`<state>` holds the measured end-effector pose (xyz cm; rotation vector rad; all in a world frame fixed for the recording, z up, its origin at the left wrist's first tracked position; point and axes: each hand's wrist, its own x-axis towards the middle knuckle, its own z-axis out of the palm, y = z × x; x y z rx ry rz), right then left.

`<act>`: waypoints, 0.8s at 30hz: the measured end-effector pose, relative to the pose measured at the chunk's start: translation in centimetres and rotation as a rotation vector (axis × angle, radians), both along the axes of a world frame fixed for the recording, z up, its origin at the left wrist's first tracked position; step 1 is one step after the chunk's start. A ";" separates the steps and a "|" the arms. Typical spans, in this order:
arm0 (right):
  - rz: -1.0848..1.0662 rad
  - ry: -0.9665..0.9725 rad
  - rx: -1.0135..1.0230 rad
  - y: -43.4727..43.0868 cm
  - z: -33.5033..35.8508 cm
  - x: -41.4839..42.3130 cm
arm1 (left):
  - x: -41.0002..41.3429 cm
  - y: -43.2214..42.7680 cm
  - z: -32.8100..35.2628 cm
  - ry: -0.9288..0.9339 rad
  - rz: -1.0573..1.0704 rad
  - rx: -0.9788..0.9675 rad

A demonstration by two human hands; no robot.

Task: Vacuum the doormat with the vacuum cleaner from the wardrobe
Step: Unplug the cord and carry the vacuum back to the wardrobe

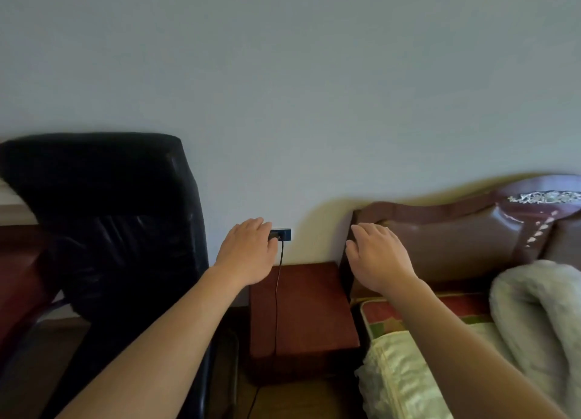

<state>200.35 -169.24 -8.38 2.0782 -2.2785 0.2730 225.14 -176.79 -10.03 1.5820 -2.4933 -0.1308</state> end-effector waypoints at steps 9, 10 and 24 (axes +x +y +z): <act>0.094 0.026 0.089 -6.8 -3.1 0.4 | 0.7 -4.4 -4.4 -0.040 0.074 0.041; 0.097 0.032 0.093 -7.6 -3.6 0.5 | 0.8 -5.1 -4.8 -0.042 0.079 0.050; 0.112 -0.031 0.143 -21.1 -11.9 2.1 | 1.9 -18.4 -11.0 -0.096 0.087 0.131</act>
